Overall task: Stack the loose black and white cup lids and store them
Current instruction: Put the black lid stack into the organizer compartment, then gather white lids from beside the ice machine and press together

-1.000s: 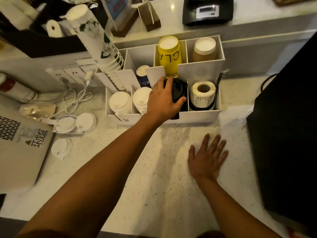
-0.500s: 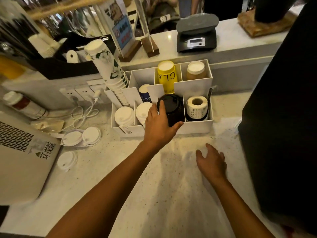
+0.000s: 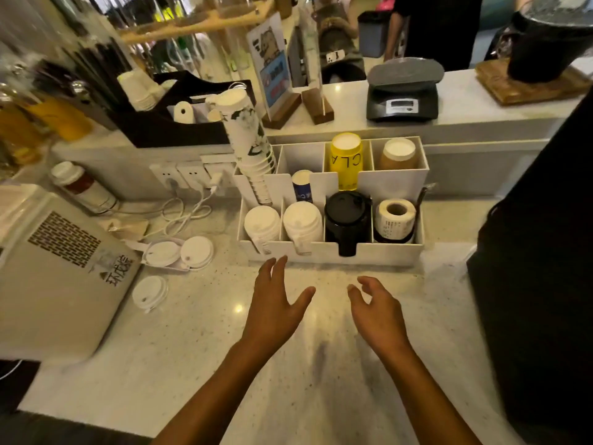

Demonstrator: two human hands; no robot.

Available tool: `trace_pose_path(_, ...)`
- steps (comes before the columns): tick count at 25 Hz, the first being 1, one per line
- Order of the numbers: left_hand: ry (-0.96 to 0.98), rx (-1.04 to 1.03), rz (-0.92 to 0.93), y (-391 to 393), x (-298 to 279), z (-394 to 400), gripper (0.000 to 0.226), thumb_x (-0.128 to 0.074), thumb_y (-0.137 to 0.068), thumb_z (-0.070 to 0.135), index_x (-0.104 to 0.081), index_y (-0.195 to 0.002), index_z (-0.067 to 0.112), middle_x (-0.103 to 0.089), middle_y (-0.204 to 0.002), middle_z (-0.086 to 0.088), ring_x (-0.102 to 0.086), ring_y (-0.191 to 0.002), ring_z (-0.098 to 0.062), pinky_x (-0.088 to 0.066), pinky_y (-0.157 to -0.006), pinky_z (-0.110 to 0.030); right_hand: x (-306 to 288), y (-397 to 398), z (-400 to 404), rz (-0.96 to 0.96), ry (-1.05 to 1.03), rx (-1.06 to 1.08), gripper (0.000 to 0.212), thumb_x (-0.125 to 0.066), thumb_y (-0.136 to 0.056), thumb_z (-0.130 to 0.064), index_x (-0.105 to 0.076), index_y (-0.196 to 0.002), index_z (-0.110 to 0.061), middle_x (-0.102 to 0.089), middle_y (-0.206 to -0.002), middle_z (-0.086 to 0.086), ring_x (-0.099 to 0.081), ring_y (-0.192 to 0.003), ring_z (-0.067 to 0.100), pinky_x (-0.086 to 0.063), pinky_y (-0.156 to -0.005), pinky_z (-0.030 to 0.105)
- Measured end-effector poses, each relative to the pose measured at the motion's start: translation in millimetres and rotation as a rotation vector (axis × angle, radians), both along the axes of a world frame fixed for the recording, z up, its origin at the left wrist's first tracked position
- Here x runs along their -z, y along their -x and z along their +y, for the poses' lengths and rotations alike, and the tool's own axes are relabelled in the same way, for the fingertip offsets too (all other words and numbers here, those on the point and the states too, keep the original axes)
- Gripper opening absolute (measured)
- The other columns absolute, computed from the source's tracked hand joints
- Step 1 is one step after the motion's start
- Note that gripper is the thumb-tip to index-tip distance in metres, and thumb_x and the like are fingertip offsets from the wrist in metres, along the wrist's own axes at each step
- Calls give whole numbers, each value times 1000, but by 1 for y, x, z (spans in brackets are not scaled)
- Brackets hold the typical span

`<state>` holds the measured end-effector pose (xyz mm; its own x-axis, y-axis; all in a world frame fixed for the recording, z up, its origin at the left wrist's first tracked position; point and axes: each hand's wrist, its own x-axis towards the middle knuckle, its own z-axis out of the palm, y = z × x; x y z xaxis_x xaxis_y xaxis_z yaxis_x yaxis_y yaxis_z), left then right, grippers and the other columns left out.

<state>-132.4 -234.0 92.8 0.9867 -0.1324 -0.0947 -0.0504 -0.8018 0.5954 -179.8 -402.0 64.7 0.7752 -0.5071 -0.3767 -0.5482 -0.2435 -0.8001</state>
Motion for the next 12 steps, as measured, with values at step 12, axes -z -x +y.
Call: trace_pose_path(12,132,-364,72,-6,45,226,58,-70,-91,42,-49,-142,23,-48,-146,0,-47,-133,-17,-34,-104,-24,12,-53,192,18,41,-349,32,-54,-99,-41,-61,-128,-27,-63,-135,0,-60,-121,20,-45,-96,28)
